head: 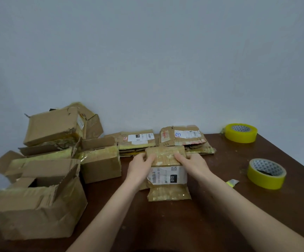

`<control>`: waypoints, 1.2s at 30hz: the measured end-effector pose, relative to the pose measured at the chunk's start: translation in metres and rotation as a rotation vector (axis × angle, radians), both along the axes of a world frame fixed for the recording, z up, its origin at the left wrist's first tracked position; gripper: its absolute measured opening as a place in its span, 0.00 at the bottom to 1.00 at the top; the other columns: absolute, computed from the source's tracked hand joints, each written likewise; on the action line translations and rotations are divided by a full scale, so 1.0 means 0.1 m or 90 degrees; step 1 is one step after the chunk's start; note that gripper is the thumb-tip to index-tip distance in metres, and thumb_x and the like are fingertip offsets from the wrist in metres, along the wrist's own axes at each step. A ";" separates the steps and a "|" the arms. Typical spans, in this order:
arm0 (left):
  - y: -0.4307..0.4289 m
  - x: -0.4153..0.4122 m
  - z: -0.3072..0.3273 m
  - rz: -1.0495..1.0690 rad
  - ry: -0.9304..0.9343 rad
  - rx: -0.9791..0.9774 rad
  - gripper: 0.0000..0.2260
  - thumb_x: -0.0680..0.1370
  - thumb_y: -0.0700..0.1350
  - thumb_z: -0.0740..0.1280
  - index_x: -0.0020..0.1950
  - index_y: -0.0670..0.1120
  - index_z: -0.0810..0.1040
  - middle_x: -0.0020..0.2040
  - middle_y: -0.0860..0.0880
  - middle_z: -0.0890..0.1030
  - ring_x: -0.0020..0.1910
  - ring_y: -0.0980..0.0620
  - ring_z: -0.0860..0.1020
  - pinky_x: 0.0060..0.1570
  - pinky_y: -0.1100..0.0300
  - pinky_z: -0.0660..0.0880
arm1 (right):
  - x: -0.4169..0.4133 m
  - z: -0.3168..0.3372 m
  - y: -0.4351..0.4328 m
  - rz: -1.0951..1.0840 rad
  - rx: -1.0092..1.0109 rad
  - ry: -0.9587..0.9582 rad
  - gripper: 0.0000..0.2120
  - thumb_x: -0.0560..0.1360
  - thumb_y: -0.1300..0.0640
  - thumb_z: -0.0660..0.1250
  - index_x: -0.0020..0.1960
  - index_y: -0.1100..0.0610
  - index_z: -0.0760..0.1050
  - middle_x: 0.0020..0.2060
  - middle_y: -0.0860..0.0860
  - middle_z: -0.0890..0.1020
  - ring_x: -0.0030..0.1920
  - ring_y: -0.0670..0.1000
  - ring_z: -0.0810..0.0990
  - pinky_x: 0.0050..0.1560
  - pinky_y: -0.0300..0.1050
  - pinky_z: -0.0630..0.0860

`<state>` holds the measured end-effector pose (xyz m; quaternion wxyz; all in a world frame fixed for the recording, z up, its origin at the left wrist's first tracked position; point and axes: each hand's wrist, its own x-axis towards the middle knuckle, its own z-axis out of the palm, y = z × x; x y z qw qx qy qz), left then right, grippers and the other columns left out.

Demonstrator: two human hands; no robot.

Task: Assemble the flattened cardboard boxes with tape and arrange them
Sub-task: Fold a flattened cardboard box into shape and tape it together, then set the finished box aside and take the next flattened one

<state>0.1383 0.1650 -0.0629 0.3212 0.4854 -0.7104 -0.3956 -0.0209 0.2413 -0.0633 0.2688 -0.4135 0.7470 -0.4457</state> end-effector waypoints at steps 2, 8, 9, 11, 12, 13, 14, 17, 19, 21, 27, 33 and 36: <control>0.03 -0.06 0.12 0.022 0.139 0.003 0.20 0.78 0.47 0.65 0.69 0.44 0.71 0.63 0.48 0.77 0.60 0.51 0.77 0.61 0.50 0.74 | -0.03 0.14 0.01 -0.004 -0.069 0.047 0.12 0.75 0.45 0.67 0.43 0.54 0.79 0.41 0.47 0.83 0.44 0.49 0.81 0.45 0.45 0.76; -0.13 -0.42 0.60 0.045 0.352 -0.014 0.25 0.76 0.48 0.70 0.70 0.45 0.67 0.64 0.51 0.72 0.63 0.54 0.72 0.64 0.58 0.69 | -0.31 0.46 -0.21 0.004 -0.169 -0.217 0.22 0.71 0.43 0.72 0.57 0.57 0.77 0.51 0.49 0.80 0.53 0.50 0.79 0.52 0.44 0.78; -0.22 -0.49 0.63 0.047 0.352 0.012 0.28 0.75 0.48 0.71 0.72 0.44 0.65 0.63 0.51 0.72 0.63 0.53 0.71 0.62 0.60 0.67 | -0.37 0.45 -0.31 -0.027 -0.177 -0.255 0.22 0.71 0.41 0.72 0.55 0.57 0.78 0.51 0.50 0.80 0.53 0.51 0.79 0.55 0.48 0.78; -0.43 -0.64 0.65 0.018 0.344 0.068 0.27 0.75 0.44 0.71 0.72 0.41 0.67 0.61 0.52 0.75 0.60 0.54 0.75 0.57 0.64 0.69 | -0.50 0.44 -0.54 -0.117 -0.236 -0.242 0.15 0.71 0.45 0.72 0.48 0.55 0.76 0.48 0.51 0.81 0.46 0.51 0.79 0.51 0.48 0.78; -0.53 -0.73 0.64 -0.004 0.346 0.071 0.24 0.74 0.40 0.71 0.70 0.41 0.70 0.58 0.51 0.79 0.54 0.56 0.79 0.51 0.67 0.73 | -0.57 0.45 -0.66 -0.153 -0.263 -0.218 0.11 0.71 0.50 0.73 0.46 0.54 0.74 0.46 0.51 0.81 0.43 0.50 0.78 0.46 0.45 0.76; -0.62 -0.83 0.65 -0.015 0.345 0.057 0.21 0.74 0.35 0.70 0.67 0.41 0.74 0.53 0.50 0.82 0.46 0.59 0.81 0.43 0.69 0.75 | -0.64 0.46 -0.76 -0.176 -0.276 -0.196 0.09 0.71 0.53 0.72 0.46 0.54 0.73 0.44 0.51 0.80 0.41 0.50 0.77 0.43 0.43 0.73; -0.71 -0.95 0.65 -0.014 0.345 0.039 0.20 0.74 0.32 0.68 0.65 0.42 0.75 0.49 0.51 0.82 0.40 0.61 0.81 0.37 0.70 0.76 | -0.73 0.48 -0.86 -0.187 -0.281 -0.170 0.09 0.71 0.55 0.71 0.47 0.54 0.73 0.44 0.50 0.80 0.42 0.50 0.77 0.41 0.43 0.72; -0.92 -1.39 0.62 -0.031 0.346 0.022 0.22 0.74 0.30 0.64 0.66 0.45 0.73 0.55 0.49 0.81 0.45 0.56 0.81 0.43 0.63 0.79 | -1.08 0.47 -1.11 -0.251 -0.248 -0.055 0.11 0.74 0.58 0.67 0.55 0.50 0.71 0.50 0.46 0.79 0.48 0.50 0.78 0.41 0.43 0.71; -1.01 -1.73 0.55 -0.067 0.324 0.019 0.23 0.75 0.30 0.64 0.67 0.46 0.72 0.59 0.47 0.79 0.50 0.54 0.80 0.51 0.58 0.79 | -1.38 0.43 -1.23 -0.328 -0.204 0.030 0.16 0.76 0.59 0.65 0.61 0.48 0.72 0.57 0.49 0.76 0.56 0.54 0.76 0.49 0.47 0.74; -1.06 -2.07 0.48 -0.105 0.300 0.031 0.25 0.75 0.31 0.64 0.72 0.45 0.68 0.60 0.48 0.77 0.51 0.56 0.77 0.53 0.57 0.77 | -1.69 0.38 -1.27 -0.403 -0.159 0.081 0.20 0.76 0.61 0.63 0.67 0.49 0.71 0.63 0.54 0.70 0.60 0.58 0.73 0.55 0.50 0.72; -1.13 -2.99 0.22 -0.241 0.199 0.124 0.18 0.75 0.33 0.63 0.65 0.40 0.73 0.59 0.43 0.79 0.59 0.45 0.77 0.54 0.55 0.74 | -2.32 0.21 -1.20 -0.508 -0.102 0.119 0.29 0.77 0.62 0.58 0.76 0.51 0.57 0.70 0.56 0.62 0.67 0.58 0.66 0.61 0.51 0.68; -1.08 -3.11 -0.05 -0.267 0.145 0.228 0.11 0.74 0.31 0.60 0.51 0.42 0.76 0.50 0.45 0.76 0.51 0.50 0.74 0.57 0.55 0.72 | -2.32 0.02 -1.20 -0.413 0.029 0.117 0.27 0.77 0.61 0.59 0.75 0.56 0.59 0.75 0.57 0.56 0.73 0.60 0.61 0.67 0.53 0.65; -1.08 -2.91 -0.01 -0.281 0.132 0.193 0.17 0.76 0.29 0.58 0.61 0.40 0.75 0.56 0.47 0.77 0.50 0.53 0.75 0.58 0.56 0.73 | -2.24 0.04 -1.19 -0.409 0.014 0.097 0.25 0.77 0.61 0.59 0.74 0.53 0.62 0.73 0.58 0.59 0.70 0.60 0.64 0.65 0.52 0.67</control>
